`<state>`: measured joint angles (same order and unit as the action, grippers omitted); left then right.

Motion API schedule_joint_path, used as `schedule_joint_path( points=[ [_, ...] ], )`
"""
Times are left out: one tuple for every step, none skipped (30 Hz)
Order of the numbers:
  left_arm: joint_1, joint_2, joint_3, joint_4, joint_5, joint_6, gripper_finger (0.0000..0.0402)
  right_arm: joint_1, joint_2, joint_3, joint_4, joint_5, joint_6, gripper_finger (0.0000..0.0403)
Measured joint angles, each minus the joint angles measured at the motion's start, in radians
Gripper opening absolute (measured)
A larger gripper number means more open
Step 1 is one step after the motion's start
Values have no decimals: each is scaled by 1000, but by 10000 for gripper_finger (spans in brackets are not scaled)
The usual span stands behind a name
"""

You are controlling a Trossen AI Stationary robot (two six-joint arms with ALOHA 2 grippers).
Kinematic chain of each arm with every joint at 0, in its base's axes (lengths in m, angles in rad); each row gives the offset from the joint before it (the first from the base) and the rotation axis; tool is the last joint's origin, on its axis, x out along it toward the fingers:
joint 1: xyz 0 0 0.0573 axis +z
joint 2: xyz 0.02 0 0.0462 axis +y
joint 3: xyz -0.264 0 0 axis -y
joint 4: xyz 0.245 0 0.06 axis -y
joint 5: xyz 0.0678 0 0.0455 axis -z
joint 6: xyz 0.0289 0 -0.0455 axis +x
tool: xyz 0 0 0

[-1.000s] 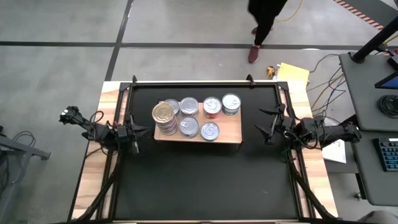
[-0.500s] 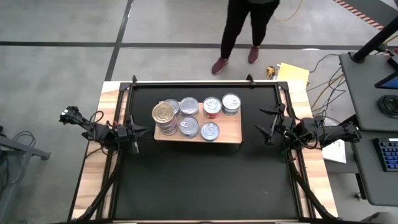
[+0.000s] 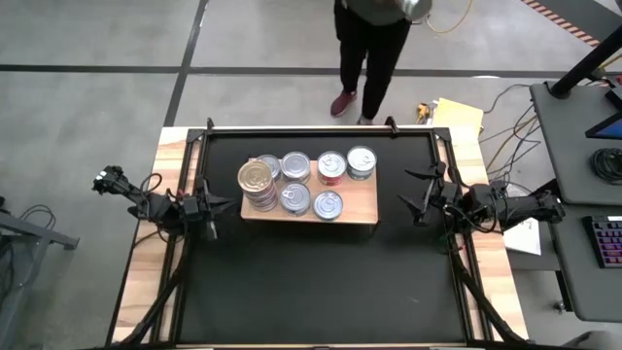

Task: Stack canned seafood by type on shelf
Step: Return to Home Position

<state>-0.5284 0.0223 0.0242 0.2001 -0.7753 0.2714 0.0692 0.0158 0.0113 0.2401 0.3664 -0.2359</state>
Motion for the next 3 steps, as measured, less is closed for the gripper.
schedule_joint_path(
  points=[
    [0, 0, 0, 0, 0, 0, 0, 0, 0, 0, 0, 0, 0, 354],
    [0, 0, 0, 0, 0, 0, 0, 0, 0, 0, 0, 0, 0, 354],
    [0, 0, 0, 0, 0, 0, 0, 0, 0, 0, 0, 0, 0, 354]
  ],
)
